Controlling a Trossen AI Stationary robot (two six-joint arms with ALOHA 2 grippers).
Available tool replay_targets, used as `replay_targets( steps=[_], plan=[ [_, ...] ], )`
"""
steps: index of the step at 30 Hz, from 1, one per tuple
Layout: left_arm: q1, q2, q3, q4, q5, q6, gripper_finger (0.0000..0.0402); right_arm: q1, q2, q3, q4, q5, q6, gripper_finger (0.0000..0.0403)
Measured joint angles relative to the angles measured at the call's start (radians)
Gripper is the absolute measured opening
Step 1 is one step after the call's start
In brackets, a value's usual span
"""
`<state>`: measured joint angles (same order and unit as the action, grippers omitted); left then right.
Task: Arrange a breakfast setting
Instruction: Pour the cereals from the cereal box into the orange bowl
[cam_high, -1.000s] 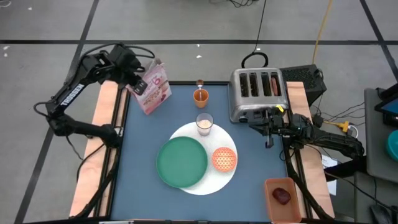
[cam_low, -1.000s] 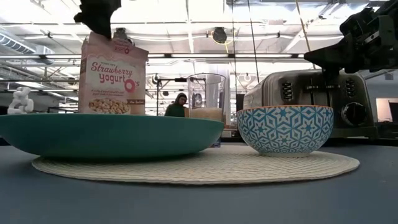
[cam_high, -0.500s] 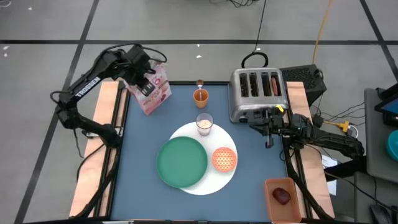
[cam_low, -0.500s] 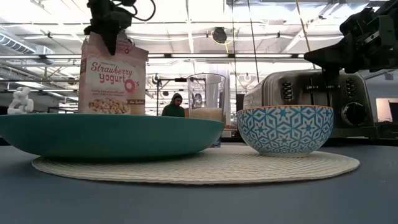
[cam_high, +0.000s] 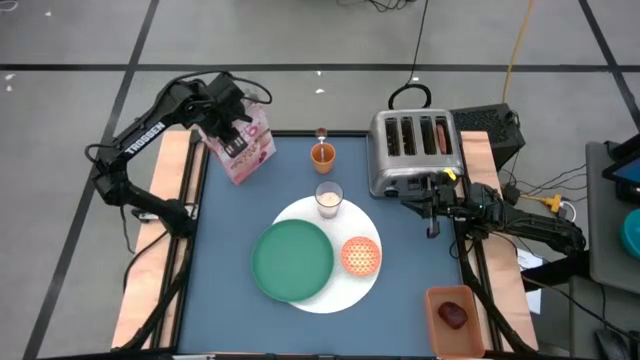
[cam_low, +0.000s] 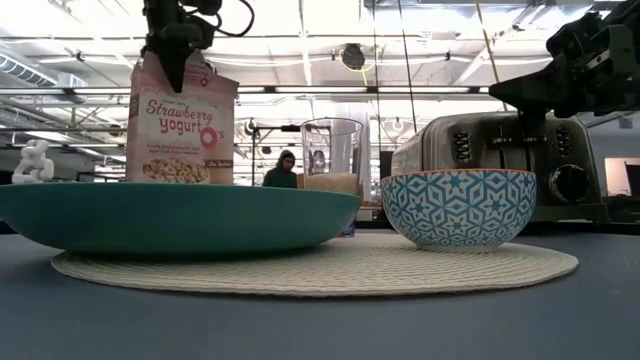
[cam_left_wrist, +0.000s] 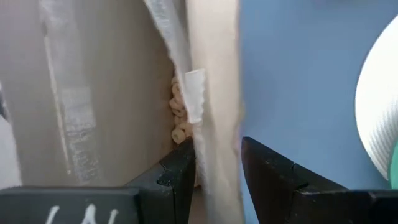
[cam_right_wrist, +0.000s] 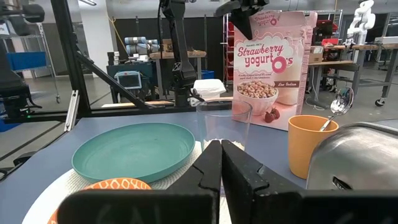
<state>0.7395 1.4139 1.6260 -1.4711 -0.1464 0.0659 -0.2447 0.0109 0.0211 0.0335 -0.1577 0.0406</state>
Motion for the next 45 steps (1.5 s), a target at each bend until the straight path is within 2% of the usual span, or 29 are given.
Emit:
replay_targets(
  steps=[24,38,45],
  plan=[
    [0.0,0.0,0.0,-0.045,-0.004,-0.026,0.0133,0.0,0.0,0.0,0.0,0.0,0.0,0.0004],
    [0.0,0.0,0.0,-0.044,-0.004,-0.031,0.0013,0.0,0.0,0.0,0.0,0.0,0.0,0.0004],
    [0.0,0.0,0.0,-0.044,-0.004,-0.03,0.0005,0.0,0.0,0.0,0.0,0.0,0.0,0.0004]
  ],
)
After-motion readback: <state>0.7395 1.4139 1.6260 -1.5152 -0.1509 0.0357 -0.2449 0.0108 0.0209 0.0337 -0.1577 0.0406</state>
